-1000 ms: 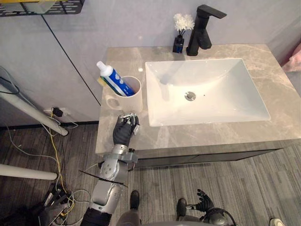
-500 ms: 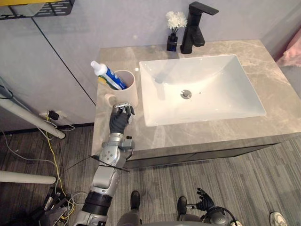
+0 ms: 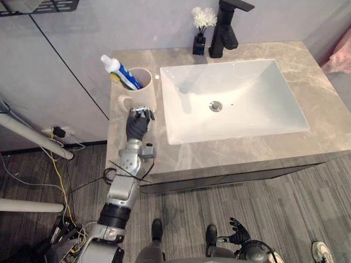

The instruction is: Organize washtable

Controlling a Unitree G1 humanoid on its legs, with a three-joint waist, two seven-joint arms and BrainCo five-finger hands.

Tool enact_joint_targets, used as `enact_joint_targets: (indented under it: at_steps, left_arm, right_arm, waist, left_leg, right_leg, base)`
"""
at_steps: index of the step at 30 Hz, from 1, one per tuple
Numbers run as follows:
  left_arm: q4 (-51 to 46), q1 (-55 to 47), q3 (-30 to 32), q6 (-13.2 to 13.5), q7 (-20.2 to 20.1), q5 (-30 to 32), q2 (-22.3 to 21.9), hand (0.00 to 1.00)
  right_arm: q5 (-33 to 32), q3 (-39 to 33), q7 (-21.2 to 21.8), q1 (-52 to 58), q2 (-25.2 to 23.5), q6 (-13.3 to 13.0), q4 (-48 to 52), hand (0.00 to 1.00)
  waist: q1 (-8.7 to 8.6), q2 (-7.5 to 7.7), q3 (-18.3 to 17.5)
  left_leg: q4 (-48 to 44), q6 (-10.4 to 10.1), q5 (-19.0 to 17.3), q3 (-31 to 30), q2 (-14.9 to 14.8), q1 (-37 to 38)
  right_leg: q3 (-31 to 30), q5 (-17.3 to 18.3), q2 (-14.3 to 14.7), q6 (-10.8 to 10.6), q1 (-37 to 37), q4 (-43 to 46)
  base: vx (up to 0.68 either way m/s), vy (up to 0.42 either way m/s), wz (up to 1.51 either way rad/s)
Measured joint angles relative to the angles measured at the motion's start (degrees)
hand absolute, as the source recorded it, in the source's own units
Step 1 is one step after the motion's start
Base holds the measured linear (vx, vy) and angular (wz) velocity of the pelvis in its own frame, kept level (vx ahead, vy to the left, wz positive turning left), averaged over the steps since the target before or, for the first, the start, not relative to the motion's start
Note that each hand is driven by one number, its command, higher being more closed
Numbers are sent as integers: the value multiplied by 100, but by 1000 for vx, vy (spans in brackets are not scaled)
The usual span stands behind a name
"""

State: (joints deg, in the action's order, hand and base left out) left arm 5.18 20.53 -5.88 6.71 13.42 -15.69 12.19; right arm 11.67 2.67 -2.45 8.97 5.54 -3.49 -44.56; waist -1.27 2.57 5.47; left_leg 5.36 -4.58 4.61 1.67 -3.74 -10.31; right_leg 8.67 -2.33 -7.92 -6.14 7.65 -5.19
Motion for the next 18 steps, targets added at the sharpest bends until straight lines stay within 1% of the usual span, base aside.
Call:
enact_joint_targets:
  at_steps: [5, 9, 12, 13, 15, 16, 18]
  left_arm:
    - [290, 769, 30, -33, 172, -15, 236, 100]
    - [592, 1442, 49, -64, 263, -15, 436, 100]
    - [686, 1598, 157, -68, 327, -14, 545, 100]
    - [850, 1776, 163, -67, 333, -10, 655, 100]
    - [1036, 1899, 164, -72, 348, -5, 765, 100]
    - [1256, 2068, 164, -84, 400, 9, 911, 100]
    - [1490, 2368, 170, -124, 438, 21, 1063, 100]
  right_arm:
    - [-6, 0, -4, -8, -42, -10, 157, 0]
    - [-33, -4, -3, -8, -39, -26, 303, 0]
    - [-35, -2, -4, -7, -39, -30, 316, 0]
    - [-36, -2, -3, -8, -36, -53, 332, 0]
    - [-39, 0, -2, -8, -36, -60, 330, 0]
    - [-46, 2, -2, -8, -36, -66, 338, 0]
    - [-51, 10, -5, -9, -36, -86, 370, 0]
  waist:
    - [-96, 104, 177]
    - [-129, 93, 339]
    - [-132, 95, 378]
    - [-127, 104, 458]
    - [-122, 108, 462]
    - [-126, 114, 480]
    - [-126, 147, 562]
  left_leg:
    - [-131, 0, 0, 7, 4, -171]
    - [-158, 0, 0, 10, -4, -187]
    - [-158, 0, 0, 22, -9, -207]
    - [-162, 0, 0, 19, -9, -208]
    - [-162, 0, 0, 27, -9, -231]
    - [-163, 1, 1, 45, -8, -249]
    - [-180, 1, 1, 49, -9, -251]
  right_leg:
    - [-96, -7, -12, -9, 147, 76]
    - [-130, -7, -11, -8, 195, 135]
    - [-206, -6, -9, -8, 281, 190]
    - [-234, -7, -9, -8, 297, 207]
    - [-241, -14, -8, -10, 341, 220]
    - [-257, -29, -10, -14, 368, 221]
    - [-262, -35, -9, -13, 368, 221]
  base:
    - [3, 0, -6]
    - [-28, -7, -6]
    - [-34, -5, -9]
    - [-50, -1, -7]
    - [-43, 0, -6]
    - [-29, -1, -6]
    - [-14, -1, -2]
